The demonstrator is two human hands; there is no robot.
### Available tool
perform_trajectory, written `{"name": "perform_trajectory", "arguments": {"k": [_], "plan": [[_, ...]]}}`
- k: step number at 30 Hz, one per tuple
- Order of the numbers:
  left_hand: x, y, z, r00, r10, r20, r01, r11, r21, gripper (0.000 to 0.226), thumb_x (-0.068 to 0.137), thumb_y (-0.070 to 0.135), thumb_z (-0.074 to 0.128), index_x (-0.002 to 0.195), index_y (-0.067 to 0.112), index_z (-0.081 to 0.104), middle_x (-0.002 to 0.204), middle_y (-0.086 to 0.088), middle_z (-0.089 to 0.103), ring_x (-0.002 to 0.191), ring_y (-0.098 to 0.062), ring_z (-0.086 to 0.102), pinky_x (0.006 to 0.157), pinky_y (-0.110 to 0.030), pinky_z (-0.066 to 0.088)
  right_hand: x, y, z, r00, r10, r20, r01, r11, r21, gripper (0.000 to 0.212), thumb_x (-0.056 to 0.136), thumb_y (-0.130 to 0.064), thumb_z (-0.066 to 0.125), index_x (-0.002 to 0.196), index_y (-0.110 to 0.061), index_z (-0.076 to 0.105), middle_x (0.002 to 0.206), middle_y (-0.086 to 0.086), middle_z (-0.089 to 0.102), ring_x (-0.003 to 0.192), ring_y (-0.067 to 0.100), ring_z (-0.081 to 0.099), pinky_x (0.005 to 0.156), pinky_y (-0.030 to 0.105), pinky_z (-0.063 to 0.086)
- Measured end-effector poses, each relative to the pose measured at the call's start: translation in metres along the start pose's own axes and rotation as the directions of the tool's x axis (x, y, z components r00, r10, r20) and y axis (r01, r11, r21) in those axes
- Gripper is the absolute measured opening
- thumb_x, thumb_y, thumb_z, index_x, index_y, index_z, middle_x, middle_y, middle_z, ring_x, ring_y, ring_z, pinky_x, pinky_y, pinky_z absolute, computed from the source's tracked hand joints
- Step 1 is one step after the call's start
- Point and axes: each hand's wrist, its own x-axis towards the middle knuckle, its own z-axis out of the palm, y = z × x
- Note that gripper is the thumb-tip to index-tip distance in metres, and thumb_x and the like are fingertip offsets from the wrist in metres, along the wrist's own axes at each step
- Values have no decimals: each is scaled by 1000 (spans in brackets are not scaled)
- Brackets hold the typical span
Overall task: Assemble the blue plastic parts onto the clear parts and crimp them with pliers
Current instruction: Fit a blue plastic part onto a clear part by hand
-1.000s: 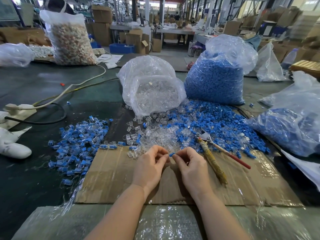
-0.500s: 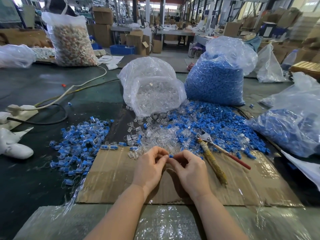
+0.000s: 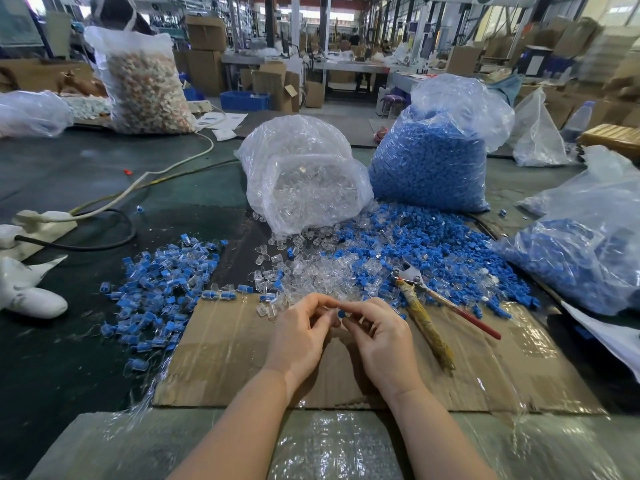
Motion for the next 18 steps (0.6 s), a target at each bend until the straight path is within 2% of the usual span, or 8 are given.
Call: {"name": "perform_trajectory", "arguments": {"k": [5, 9, 11, 15, 18], "plan": [[1, -1, 0, 1000, 2, -4, -2, 1000, 9, 28, 89, 6, 57, 84, 33, 62, 77, 4, 68, 77, -10, 66, 76, -31, 56, 0, 0, 0, 1000, -6, -18, 5, 999, -49, 10, 81, -11, 70, 84, -21, 67, 77, -18, 56, 70, 2, 52, 67, 23, 45], [1, 0, 0, 1000, 4, -15, -4, 1000, 13, 26, 88, 6, 59, 83, 32, 62, 78, 3, 67, 76, -11, 65, 73, -25, 54, 0, 0, 0, 999, -24, -30, 21, 997, -79, 10, 79, -13, 72, 78, -19, 65, 73, -19, 53, 69, 3, 51, 65, 24, 44], [1, 0, 0, 1000, 5, -15, -5, 1000, 15, 24, 87, 7, 60, 83, 31, 62, 78, 2, 67, 76, -13, 64, 73, -26, 54, 0, 0, 1, 999, -32, -27, 29, 996, -85, 9, 79, -13, 73, 78, -18, 65, 73, -18, 54, 70, 6, 53, 66, 26, 45], [1, 2, 0, 1000, 10, -13, -9, 1000, 17, 22, 86, 7, 62, 83, 29, 62, 79, 2, 67, 76, -13, 64, 74, -26, 54, 0, 0, 1, 999, -26, -22, 24, 997, -73, 11, 79, -11, 72, 80, -19, 65, 75, -17, 55, 71, 4, 52, 68, 27, 46], [1, 2, 0, 1000, 11, -2, -11, 1000, 16, 16, 87, 9, 62, 86, 25, 64, 80, 2, 67, 77, -13, 64, 74, -27, 54, -1, -1, 0, 999, -39, 2, 39, 998, -47, 18, 80, -9, 70, 93, -22, 69, 82, -17, 58, 74, 4, 54, 71, 27, 49]]}}
